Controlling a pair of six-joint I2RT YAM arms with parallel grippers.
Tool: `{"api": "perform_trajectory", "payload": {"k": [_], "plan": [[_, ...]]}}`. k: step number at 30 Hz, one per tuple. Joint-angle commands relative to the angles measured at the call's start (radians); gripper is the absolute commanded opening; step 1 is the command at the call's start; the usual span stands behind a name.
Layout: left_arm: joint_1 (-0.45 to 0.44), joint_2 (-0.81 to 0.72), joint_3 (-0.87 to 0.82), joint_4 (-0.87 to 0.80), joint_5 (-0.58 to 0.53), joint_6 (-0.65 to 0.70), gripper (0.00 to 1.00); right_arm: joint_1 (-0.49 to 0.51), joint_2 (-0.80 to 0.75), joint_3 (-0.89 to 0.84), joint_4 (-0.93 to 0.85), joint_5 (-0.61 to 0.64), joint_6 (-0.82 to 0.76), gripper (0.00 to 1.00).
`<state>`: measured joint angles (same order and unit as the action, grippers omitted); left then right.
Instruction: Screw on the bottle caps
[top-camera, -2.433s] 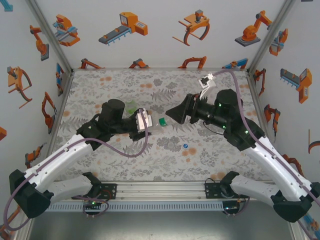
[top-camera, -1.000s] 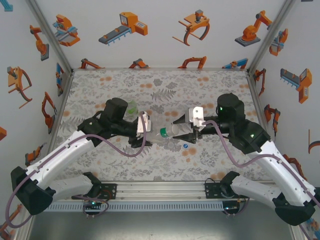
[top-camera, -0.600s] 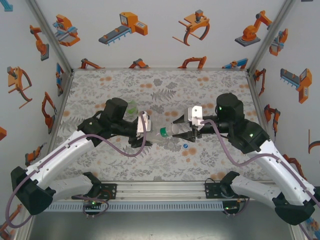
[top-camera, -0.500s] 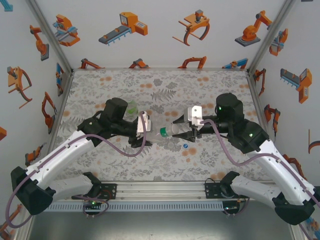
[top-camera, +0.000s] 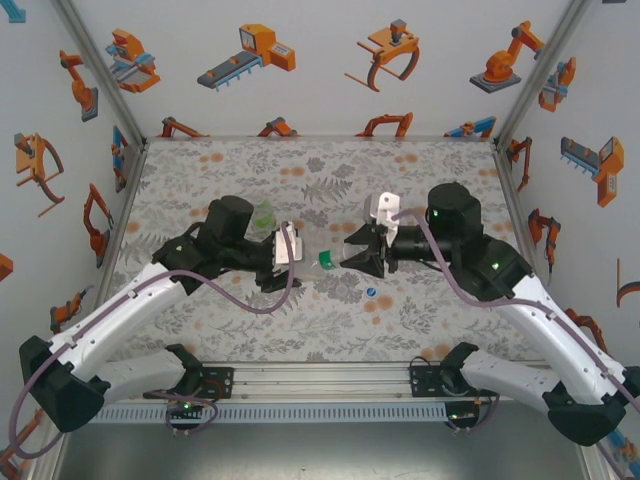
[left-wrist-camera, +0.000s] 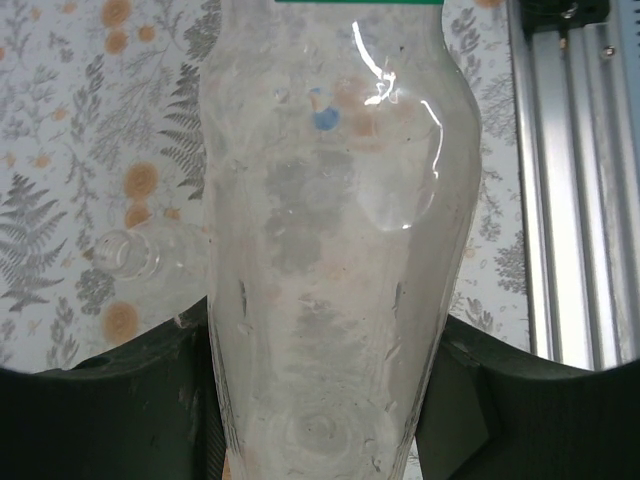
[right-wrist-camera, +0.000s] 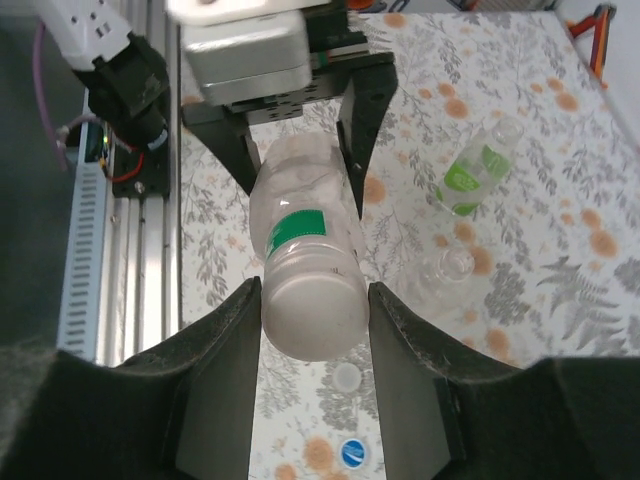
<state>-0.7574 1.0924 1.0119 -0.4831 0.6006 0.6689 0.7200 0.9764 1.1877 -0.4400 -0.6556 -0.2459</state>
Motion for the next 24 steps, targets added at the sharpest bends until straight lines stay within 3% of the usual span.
{"api": "perform_trajectory", "payload": {"k": [1,6,13,21,24], "plan": [[0.003,-0.043,-0.008,0.098,-0.062,-0.029,0.00,-0.001,0.009,-0.025,0.087,0.171,0.291,0.00],[0.002,-0.070,-0.034,0.147,-0.125,-0.043,0.00,0.000,-0.004,-0.059,0.128,0.320,0.553,0.00],[0.002,-0.075,-0.043,0.169,-0.159,-0.051,0.00,-0.001,-0.002,-0.053,0.117,0.418,0.844,0.00],[0.003,-0.057,-0.035,0.173,-0.194,-0.070,0.00,-0.001,0.015,-0.051,0.105,0.432,0.960,0.52],[0.003,-0.051,-0.031,0.174,-0.218,-0.078,0.00,-0.001,0.039,-0.047,0.108,0.416,0.979,0.59]]}}
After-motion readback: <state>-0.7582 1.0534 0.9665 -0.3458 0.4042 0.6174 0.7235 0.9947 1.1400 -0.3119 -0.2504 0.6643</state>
